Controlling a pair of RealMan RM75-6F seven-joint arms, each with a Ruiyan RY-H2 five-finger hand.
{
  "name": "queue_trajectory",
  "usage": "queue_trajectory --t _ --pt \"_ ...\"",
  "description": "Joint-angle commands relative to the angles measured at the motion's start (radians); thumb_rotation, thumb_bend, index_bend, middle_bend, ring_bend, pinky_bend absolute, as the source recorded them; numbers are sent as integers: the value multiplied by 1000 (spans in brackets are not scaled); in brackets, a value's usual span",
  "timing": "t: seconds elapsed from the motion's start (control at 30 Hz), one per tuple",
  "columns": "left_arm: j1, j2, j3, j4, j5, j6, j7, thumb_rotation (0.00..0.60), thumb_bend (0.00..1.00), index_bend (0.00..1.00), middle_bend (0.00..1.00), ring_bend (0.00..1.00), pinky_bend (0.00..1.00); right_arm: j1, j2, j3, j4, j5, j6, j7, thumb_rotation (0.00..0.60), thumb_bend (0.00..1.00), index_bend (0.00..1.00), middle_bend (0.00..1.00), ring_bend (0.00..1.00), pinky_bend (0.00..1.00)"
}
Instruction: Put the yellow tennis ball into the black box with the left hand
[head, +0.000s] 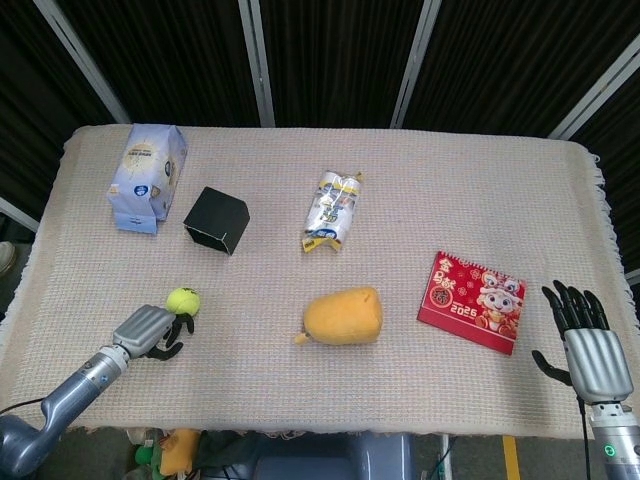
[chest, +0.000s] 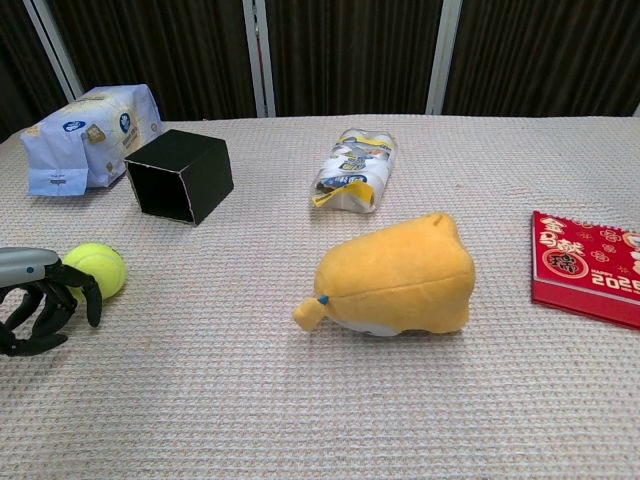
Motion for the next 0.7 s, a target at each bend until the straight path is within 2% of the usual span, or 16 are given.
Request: queue_trajectory --t 0.03,0.7 --pt "-17 -16 -8 34 -1 -11 -38 600 403 379 659 537 614 1 0 -1 1 -2 -1 1 600 280 0 0 0 0" --pt "-73 -89 -38 166 -20 -31 -121 600 402 358 629 522 585 -4 5 -4 0 -9 9 10 600 280 0 0 0 0"
